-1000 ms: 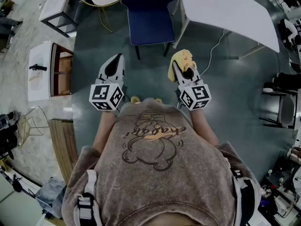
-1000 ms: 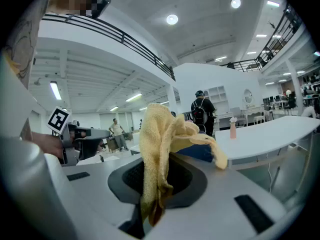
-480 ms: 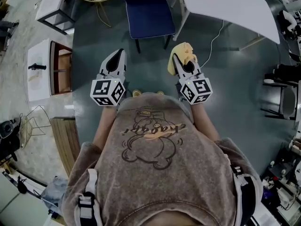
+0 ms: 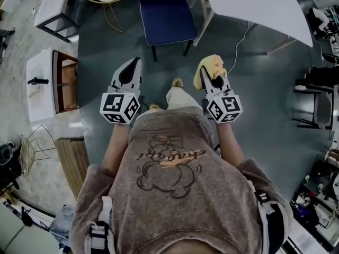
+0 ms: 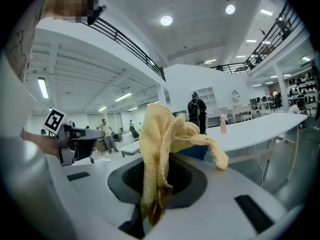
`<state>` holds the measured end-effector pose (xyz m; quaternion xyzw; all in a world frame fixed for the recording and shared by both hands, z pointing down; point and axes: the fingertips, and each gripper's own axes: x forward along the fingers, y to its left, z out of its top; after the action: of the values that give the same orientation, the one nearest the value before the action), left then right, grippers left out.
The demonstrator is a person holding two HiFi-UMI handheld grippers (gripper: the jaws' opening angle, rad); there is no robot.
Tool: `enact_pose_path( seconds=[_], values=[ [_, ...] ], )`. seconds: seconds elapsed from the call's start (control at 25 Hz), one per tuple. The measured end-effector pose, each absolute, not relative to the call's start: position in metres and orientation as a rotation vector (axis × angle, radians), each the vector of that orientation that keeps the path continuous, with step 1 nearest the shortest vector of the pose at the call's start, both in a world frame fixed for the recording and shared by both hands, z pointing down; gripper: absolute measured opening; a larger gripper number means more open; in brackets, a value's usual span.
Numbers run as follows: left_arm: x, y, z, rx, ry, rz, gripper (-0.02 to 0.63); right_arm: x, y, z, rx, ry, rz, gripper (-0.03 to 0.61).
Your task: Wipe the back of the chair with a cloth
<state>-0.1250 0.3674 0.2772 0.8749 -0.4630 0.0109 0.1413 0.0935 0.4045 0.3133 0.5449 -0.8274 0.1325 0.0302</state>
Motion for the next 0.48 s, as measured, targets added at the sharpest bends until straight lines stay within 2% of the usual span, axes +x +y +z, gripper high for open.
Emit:
enact_pose_path(
  seconds=[0.48],
  values=[
    [-0.125, 0.304, 0.277, 2.526, -1.337, 0.037, 0.009, 0.085, 0.345, 0.325, 1.684, -2.548, 0.449, 0.071]
  ],
)
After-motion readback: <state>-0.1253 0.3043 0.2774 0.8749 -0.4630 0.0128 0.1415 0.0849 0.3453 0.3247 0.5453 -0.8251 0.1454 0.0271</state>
